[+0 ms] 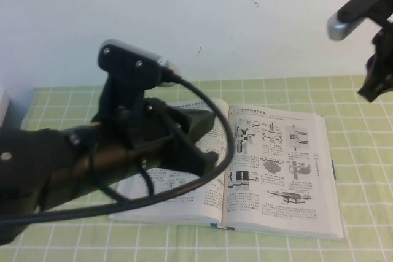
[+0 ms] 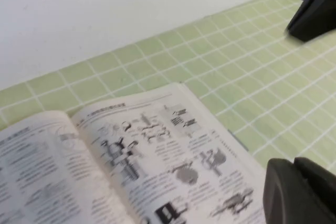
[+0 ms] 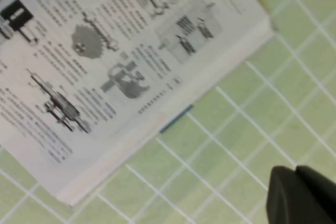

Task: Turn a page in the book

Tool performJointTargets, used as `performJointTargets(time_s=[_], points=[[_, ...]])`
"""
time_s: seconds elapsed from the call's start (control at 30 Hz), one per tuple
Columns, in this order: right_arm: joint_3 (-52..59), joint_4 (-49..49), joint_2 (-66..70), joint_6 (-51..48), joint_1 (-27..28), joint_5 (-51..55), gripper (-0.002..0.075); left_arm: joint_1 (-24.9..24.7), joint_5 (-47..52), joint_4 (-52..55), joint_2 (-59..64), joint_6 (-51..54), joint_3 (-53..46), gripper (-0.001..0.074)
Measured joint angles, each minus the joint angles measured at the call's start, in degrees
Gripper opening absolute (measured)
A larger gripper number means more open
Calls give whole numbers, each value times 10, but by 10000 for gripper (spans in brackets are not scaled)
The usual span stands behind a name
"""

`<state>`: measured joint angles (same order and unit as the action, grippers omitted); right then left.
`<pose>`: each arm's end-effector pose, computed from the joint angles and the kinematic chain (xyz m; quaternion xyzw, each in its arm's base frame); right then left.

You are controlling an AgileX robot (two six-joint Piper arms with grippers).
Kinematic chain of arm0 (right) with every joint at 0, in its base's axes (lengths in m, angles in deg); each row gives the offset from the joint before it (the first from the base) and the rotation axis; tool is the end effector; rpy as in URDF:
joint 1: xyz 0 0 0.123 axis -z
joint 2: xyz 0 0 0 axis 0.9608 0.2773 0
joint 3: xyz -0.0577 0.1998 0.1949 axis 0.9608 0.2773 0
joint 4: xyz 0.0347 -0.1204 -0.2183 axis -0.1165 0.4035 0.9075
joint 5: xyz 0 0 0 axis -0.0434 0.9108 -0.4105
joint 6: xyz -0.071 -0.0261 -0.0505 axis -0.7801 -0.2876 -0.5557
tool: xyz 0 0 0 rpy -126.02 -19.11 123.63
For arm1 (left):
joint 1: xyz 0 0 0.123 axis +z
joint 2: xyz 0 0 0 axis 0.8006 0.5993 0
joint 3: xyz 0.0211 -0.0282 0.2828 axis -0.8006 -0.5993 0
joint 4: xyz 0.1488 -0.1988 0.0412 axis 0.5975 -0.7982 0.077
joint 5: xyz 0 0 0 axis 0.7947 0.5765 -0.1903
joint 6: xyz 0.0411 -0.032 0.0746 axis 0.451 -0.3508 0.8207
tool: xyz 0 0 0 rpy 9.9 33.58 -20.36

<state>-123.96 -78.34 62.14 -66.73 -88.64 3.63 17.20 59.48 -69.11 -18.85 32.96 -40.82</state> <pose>0.3529 0.0935 0.3228 -0.3666 0.9049 -0.0235 0.2152 0.2142 -0.1697 0.3182 0.1966 0.7882 -0.2874 0.5074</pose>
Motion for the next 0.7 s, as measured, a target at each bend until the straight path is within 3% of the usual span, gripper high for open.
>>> performJointTargets(time_s=[0.2, 0.33, 0.7], points=[[3, 41, -120, 37, 0, 40, 1, 92, 108, 259, -87, -189, -31, -2], [43, 37, -200, 57, 0, 29, 1, 144, 135, 363, -141, -251, -38, -2], [354, 22, -482, 65, 0, -102, 1, 156, 98, 409, -378, -258, -174, -2]])
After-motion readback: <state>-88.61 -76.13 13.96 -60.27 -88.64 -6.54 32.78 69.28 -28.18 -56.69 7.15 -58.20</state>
